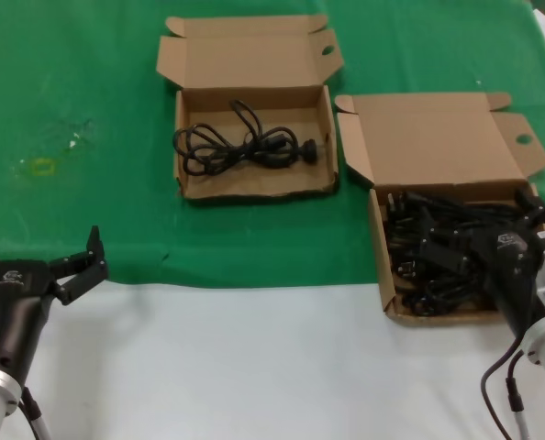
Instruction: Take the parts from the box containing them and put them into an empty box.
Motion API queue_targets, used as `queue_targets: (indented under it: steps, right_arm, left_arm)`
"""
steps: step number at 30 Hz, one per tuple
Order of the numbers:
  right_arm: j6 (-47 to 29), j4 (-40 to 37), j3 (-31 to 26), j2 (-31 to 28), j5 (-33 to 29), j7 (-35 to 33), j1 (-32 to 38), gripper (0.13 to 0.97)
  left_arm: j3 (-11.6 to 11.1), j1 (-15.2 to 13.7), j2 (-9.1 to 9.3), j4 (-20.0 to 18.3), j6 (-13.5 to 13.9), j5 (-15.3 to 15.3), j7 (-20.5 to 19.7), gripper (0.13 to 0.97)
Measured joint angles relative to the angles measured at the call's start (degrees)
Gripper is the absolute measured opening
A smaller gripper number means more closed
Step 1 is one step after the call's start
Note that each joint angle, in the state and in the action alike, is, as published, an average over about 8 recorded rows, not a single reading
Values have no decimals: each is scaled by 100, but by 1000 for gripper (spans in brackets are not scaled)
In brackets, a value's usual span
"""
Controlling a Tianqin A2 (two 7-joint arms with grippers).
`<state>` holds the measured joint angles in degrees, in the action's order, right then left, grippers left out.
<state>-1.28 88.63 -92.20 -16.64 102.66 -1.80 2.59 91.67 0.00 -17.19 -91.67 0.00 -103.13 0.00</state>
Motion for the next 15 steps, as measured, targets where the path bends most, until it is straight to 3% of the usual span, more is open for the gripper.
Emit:
queue_targets:
  steps: [15]
  right_arm:
    - [0,0,0,0,0,0,0,966]
  left_arm:
    - [0,0,0,0,0,0,0,966]
